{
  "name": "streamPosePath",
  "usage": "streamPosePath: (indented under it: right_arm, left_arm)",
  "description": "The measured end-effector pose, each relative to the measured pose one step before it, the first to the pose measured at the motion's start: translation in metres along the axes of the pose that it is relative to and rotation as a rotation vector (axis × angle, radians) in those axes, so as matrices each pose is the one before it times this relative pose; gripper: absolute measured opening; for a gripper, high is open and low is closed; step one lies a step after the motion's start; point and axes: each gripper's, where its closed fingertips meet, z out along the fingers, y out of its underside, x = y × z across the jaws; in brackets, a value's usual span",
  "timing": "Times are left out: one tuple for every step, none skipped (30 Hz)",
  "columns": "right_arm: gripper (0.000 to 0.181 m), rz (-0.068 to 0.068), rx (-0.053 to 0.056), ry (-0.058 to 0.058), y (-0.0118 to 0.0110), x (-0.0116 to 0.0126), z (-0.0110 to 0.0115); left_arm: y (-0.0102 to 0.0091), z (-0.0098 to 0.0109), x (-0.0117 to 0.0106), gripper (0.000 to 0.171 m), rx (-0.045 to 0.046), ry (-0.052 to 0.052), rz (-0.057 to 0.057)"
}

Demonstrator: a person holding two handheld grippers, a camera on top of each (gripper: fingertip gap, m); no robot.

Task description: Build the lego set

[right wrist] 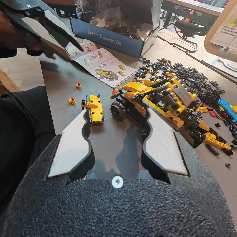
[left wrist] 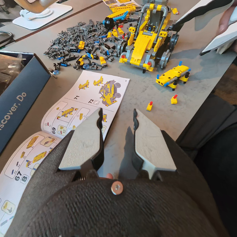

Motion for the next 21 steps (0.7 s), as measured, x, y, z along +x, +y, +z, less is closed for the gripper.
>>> streamPosePath:
  right_arm:
    - [0.087, -0.0014, -0.0020, -0.0003, 0.00023, -0.00020, 0.00019]
    - [0.087, -0.0011, -0.0033, -0.0050, 0.00041, -0.00078, 0.00039]
    - [0.087, 0.0021, -0.0040, -0.0032, 0.00043, -0.00023, 0.00041]
    - [0.087, 0.0044, -0.0013, -0.0039, 0.00000, -0.00013, 0.00026]
    - [0.087, 0.0049, 0.0035, -0.0022, -0.00075, 0.00017, -0.00023]
    - [0.087, 0.0066, 0.0097, -0.0041, -0.00206, -0.00043, -0.00067]
    - [0.086, 0.0080, 0.0166, -0.0111, -0.00385, -0.00199, -0.00076]
    - [0.086, 0.0061, 0.0180, -0.0162, -0.00495, -0.00319, -0.00044]
    - [0.086, 0.0016, 0.0120, -0.0178, -0.00481, -0.00426, 0.00033]
    - [0.085, -0.0043, 0.0026, -0.0107, -0.00373, -0.00381, 0.00124]
    - [0.085, -0.0129, -0.0043, -0.0004, -0.00242, -0.00299, 0.00204]
    - [0.085, -0.0169, -0.0072, -0.0006, -0.00131, -0.00361, 0.00279]
    - [0.084, -0.0140, -0.0141, -0.0087, -0.00013, -0.00488, 0.00320]
    - [0.082, -0.0105, -0.0203, -0.0157, 0.00070, -0.00584, 0.00342]
    - [0.081, -0.0117, -0.0199, -0.0186, 0.00022, -0.00649, 0.00354]
    - [0.078, -0.0136, -0.0232, -0.0209, 0.00064, -0.00708, 0.00368]
    - [0.071, -0.0156, -0.0312, -0.0247, 0.00159, -0.00796, 0.00410]
    - [0.062, -0.0193, -0.0309, -0.0248, 0.00157, -0.00845, 0.00469]
    - [0.055, -0.0189, -0.0270, -0.0149, 0.00129, -0.00721, 0.00557]
    - [0.048, -0.0147, -0.0307, -0.0020, 0.00224, -0.00492, 0.00614]
    - [0.042, -0.0130, -0.0324, 0.0010, 0.00277, -0.00404, 0.00622]
  left_arm:
    - [-0.00118, -0.00160, -0.00126, 0.045, 0.00940, -0.0030, -0.0001]
    - [-0.00122, -0.00138, -0.00161, 0.046, 0.00938, -0.0058, 0.0005]
    - [-0.00088, -0.00126, -0.00088, 0.048, 0.00617, -0.0025, 0.0001]
    - [-0.00005, -0.00113, -0.00061, 0.050, 0.00162, -0.0008, 0.0002]
    - [0.00045, -0.00105, -0.00099, 0.054, -0.00177, -0.0044, 0.0010]
    - [0.00040, -0.00107, -0.00141, 0.057, -0.00115, -0.0075, 0.0017]
    - [-0.00017, -0.00136, -0.00142, 0.059, 0.00172, -0.0068, 0.0013]
    - [-0.00054, -0.00130, -0.00095, 0.059, 0.00401, -0.0031, 0.0005]
    - [-0.00049, -0.00109, -0.00085, 0.060, 0.00459, -0.0020, 0.0006]
    - [-0.00008, -0.00065, -0.00070, 0.060, 0.00233, -0.0028, 0.0011]
    - [0.00054, -0.00005, 0.00013, 0.060, -0.00174, 0.0008, 0.0011]
    - [0.00099, 0.00042, 0.00082, 0.061, -0.00449, 0.0037, 0.0002]
    - [0.00094, 0.00085, 0.00122, 0.062, -0.00452, 0.0039, -0.0002]
    - [0.00100, 0.00091, 0.00171, 0.061, -0.00467, 0.0055, 0.0010]
    - [0.00115, 0.00107, 0.00207, 0.061, -0.00625, 0.0068, 0.0030]
    - [0.00176, 0.00127, 0.00269, 0.062, -0.00935, 0.0098, 0.0047]
    - [0.00282, 0.00166, 0.00309, 0.061, -0.01586, 0.0125, 0.0063]
    - [0.00373, 0.00221, 0.00216, 0.062, -0.02067, 0.0065, 0.0064]
    - [0.00350, 0.00276, 0.00165, 0.064, -0.01789, 0.0021, 0.0073]
    - [0.00303, 0.00273, 0.00228, 0.065, -0.01350, 0.0046, 0.0070]
    - [0.00240, 0.00267, 0.00263, 0.065, -0.01058, 0.0059, 0.0041]
